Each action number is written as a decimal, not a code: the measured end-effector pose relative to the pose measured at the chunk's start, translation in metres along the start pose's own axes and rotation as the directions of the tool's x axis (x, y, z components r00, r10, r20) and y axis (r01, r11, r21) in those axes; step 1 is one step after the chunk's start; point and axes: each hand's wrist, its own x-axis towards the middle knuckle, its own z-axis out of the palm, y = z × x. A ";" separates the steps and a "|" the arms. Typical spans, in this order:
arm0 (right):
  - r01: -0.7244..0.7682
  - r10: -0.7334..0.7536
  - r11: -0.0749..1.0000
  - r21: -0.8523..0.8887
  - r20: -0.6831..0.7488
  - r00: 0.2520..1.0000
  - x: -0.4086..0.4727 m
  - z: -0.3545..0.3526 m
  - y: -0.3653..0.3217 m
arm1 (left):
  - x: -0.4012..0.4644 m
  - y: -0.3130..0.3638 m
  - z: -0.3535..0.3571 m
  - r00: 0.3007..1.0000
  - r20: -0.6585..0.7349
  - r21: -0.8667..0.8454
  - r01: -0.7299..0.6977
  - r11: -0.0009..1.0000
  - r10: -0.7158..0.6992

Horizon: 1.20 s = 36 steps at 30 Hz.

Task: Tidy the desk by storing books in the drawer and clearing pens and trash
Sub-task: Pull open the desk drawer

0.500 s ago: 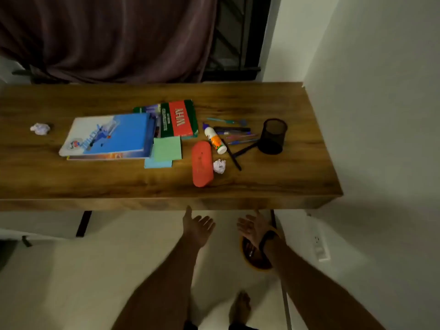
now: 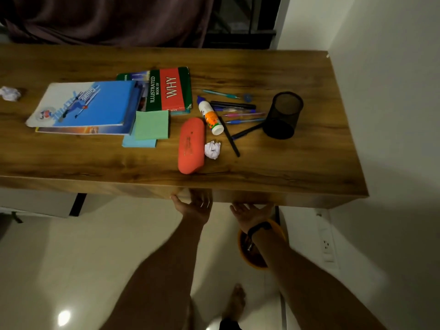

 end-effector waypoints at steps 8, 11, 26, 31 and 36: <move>0.027 -0.026 0.999 -0.025 0.020 0.999 0.007 -0.030 0.020 | -0.008 -0.005 -0.023 0.999 -0.038 0.041 -0.035 0.999 0.036; 0.036 -0.037 0.998 -0.052 -0.024 0.999 -0.010 -0.057 0.032 | -0.035 -0.008 -0.048 0.999 -0.041 0.028 -0.006 1.000 0.007; 0.236 -0.567 -0.639 -0.732 0.656 0.498 -0.194 -0.079 0.113 | -0.164 0.064 -0.139 0.626 0.752 0.473 -0.295 -0.830 0.206; 0.121 -0.132 -0.899 -0.421 0.525 0.841 -0.183 -0.061 0.108 | -0.176 0.079 -0.139 0.719 0.695 0.362 -0.327 -0.873 0.019; 0.086 -0.131 -0.882 -0.463 0.416 0.900 -0.203 -0.062 0.109 | -0.191 0.085 -0.155 0.767 0.641 0.353 -0.321 -0.879 -0.023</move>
